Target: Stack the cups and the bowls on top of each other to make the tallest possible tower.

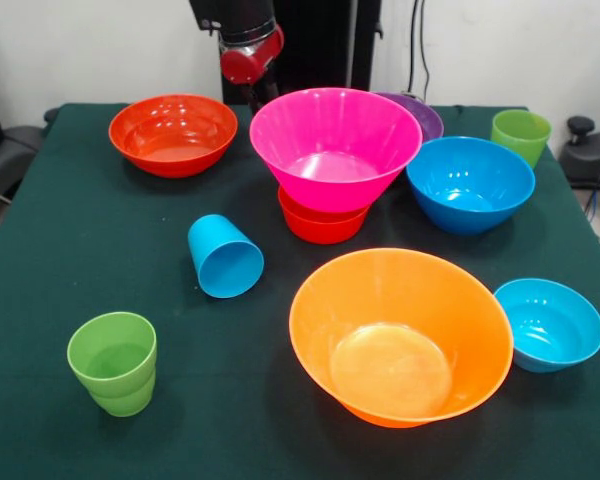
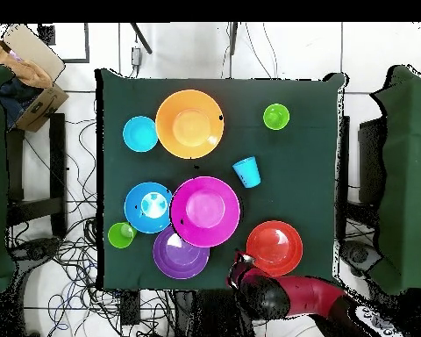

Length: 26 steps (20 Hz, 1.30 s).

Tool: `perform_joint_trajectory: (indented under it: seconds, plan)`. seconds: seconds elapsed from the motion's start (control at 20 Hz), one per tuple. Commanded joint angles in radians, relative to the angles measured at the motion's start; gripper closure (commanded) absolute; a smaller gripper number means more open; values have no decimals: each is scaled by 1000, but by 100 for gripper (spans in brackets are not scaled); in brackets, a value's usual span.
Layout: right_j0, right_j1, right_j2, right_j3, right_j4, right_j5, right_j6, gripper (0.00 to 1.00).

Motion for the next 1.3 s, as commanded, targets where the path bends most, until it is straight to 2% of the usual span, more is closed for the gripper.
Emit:
perform_joint_trajectory:
  seconds: [0.05, 0.25, 0.45, 0.65, 0.85, 1.0, 1.15, 1.3]
  plan:
    - [3, 36, 88, -130, -124, -119, 122, 0]
    - [-7, -1, 108, -131, -136, -91, 119, 0]
    - [65, -31, 48, -139, -141, -143, 153, 0]
    - [103, -64, 19, -139, -125, -144, 164, 0]
    - [137, -55, -17, -154, -122, -172, 175, 0]
    - [202, -51, -90, -180, -115, -203, 185, 0]
    - [311, -56, -216, -228, -101, -214, 186, 0]
    - [301, -97, -210, -230, -115, -176, 164, 0]
